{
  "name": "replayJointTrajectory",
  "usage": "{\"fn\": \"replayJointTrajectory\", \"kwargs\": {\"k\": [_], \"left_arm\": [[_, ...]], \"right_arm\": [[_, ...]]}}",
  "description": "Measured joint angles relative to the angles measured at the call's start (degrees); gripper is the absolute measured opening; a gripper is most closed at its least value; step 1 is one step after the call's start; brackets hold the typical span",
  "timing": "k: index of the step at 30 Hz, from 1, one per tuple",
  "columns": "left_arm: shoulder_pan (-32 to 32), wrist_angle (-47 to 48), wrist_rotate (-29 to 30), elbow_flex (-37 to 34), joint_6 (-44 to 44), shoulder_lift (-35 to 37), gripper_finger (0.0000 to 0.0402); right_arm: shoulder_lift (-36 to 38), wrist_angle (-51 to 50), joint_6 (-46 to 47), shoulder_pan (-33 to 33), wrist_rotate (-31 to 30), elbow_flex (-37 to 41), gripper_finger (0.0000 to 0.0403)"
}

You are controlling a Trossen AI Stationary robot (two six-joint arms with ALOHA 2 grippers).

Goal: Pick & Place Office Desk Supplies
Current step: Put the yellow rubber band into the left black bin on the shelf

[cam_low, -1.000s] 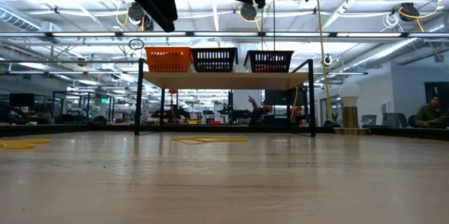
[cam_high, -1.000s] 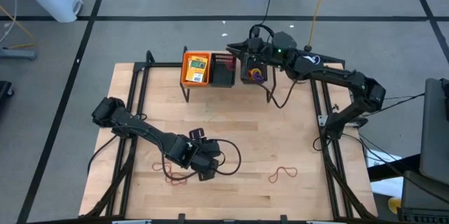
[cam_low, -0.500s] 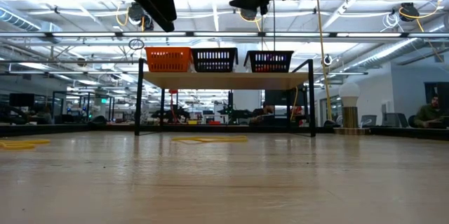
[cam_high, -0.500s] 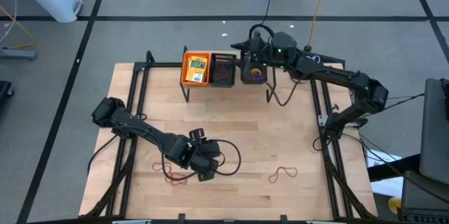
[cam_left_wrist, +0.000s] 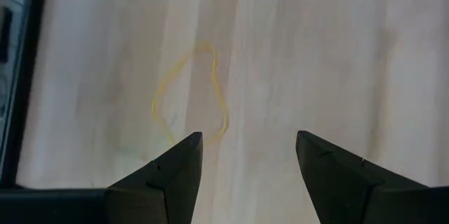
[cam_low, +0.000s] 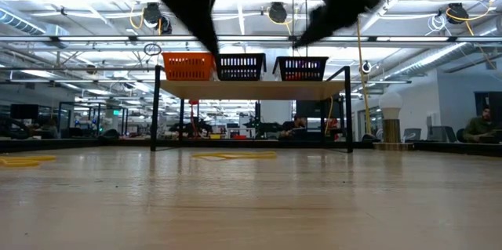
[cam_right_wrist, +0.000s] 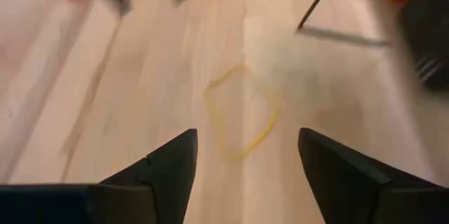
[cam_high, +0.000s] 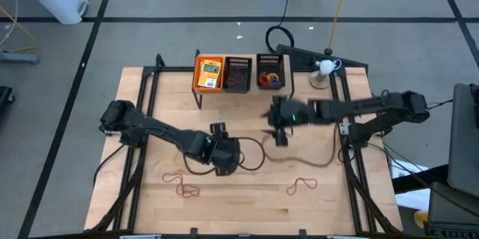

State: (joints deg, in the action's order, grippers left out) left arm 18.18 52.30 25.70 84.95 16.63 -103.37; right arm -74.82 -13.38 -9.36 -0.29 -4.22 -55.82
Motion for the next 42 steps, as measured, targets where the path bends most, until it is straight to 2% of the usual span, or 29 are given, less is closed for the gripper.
{"fn": "replayJointTrajectory", "kwargs": {"k": [2, 7, 13, 17, 22, 26, 35, 42], "left_arm": [[-1.10, -0.88, -0.56, -3.24, -1.48, -0.07, 0.0225], [-2.30, -11.15, -2.22, -12.58, -4.96, -0.08, 0.0225], [-1.97, -36.68, -2.10, -24.78, -8.73, -0.07, 0.0225], [-3.56, -50.85, -2.37, -33.04, -7.61, 0.43, 0.0225], [-5.78, -67.43, -6.69, -40.60, -7.16, 2.17, 0.0225], [-7.68, -74.38, -8.24, -43.76, -9.08, 2.67, 0.0225], [-13.07, -74.39, -13.97, -47.50, -6.04, 2.27, 0.0225], [-16.23, -75.45, -16.66, -49.78, -4.03, 2.34, 0.0225]], "right_arm": [[1.02, 4.91, 2.48, 3.92, -3.30, 6.23, 0.0233], [1.96, 27.10, 11.20, 10.77, -3.08, 21.07, 0.0227], [0.93, 58.65, 15.28, 15.07, -3.24, 35.65, 0.0228], [0.89, 69.92, 15.77, 15.42, -3.24, 40.97, 0.0228], [0.85, 72.58, 13.09, 15.42, -3.26, 42.78, 0.0226], [0.85, 72.45, 9.45, 15.42, -3.26, 42.87, 0.0226], [-0.37, 71.82, 8.62, 15.40, -3.75, 42.87, 0.0219], [-3.57, 71.92, 8.47, 15.12, -6.56, 42.87, 0.0215]]}}
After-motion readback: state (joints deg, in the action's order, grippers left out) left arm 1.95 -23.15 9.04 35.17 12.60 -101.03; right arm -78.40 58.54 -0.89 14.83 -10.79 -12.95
